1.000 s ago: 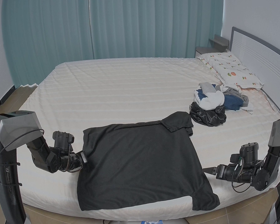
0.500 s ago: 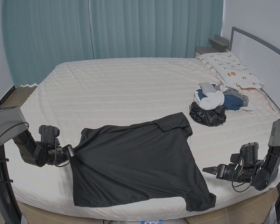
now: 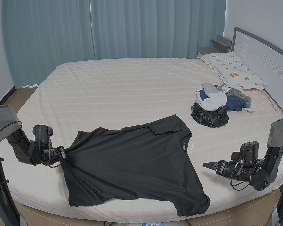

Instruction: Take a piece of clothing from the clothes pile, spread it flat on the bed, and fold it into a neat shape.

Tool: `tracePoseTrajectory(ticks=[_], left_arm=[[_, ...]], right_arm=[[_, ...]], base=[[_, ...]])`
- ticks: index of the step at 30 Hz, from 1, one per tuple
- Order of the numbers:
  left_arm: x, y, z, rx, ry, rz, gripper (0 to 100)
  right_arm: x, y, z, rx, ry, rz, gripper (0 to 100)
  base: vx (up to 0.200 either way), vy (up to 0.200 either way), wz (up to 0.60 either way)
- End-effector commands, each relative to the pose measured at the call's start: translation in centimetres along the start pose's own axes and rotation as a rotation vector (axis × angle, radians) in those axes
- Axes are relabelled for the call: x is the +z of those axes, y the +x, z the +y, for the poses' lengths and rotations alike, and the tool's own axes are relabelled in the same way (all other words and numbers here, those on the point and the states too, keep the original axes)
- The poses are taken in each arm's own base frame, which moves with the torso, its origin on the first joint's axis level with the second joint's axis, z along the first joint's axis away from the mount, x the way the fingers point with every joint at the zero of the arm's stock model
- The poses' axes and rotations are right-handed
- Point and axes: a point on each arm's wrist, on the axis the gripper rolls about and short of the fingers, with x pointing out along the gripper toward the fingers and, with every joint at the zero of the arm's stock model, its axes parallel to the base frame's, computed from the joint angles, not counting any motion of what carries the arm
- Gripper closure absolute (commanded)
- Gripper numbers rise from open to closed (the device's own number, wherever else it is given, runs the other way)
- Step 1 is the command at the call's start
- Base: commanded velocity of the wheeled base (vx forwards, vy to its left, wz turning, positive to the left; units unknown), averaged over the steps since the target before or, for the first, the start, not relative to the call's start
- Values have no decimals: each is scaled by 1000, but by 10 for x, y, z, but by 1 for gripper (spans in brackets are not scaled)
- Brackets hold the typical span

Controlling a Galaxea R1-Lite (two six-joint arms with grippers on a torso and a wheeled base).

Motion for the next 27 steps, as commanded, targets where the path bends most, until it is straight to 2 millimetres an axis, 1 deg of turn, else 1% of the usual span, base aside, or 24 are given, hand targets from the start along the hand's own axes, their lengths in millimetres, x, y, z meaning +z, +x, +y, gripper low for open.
tracePoseTrajectory(ticks=[1,4,6,8,9,10,12,13,18,19,20,23,26,27], left_arm=[[5,-5,6,33,4,-9,100],[8,-6,11,66,-5,-21,100],[10,-7,13,76,-10,-29,100],[12,-9,18,88,2,-32,100],[12,-9,18,88,2,-32,100],[13,-8,23,103,15,-27,100],[13,-8,26,115,17,-29,100],[14,-8,27,128,18,-31,100],[15,-5,31,140,14,-31,100],[15,-5,31,140,14,-31,100],[14,-4,32,142,14,-26,100],[14,-1,33,146,15,-27,100],[14,4,35,163,10,-29,100],[14,4,35,163,10,-29,100]], right_arm=[[4,12,5,23,18,-6,0],[6,24,12,49,56,-9,0],[7,29,16,61,74,-9,0],[8,44,23,84,102,-10,0],[8,44,23,84,102,-10,0],[9,53,26,97,97,-11,0],[10,58,28,98,94,-3,0],[10,64,32,101,90,7,0],[12,89,39,86,88,51,0],[12,90,39,86,88,54,0],[15,98,43,77,84,55,0],[18,113,46,51,80,59,0],[19,122,50,39,75,80,0],[19,122,50,39,75,80,0]], base=[[0,0,0],[0,0,0],[0,0,0],[0,0,0],[0,0,0],[0,0,0],[0,0,0],[0,0,0],[0,0,0],[0,0,0],[0,0,0],[0,0,0],[0,0,0],[0,0,0]])
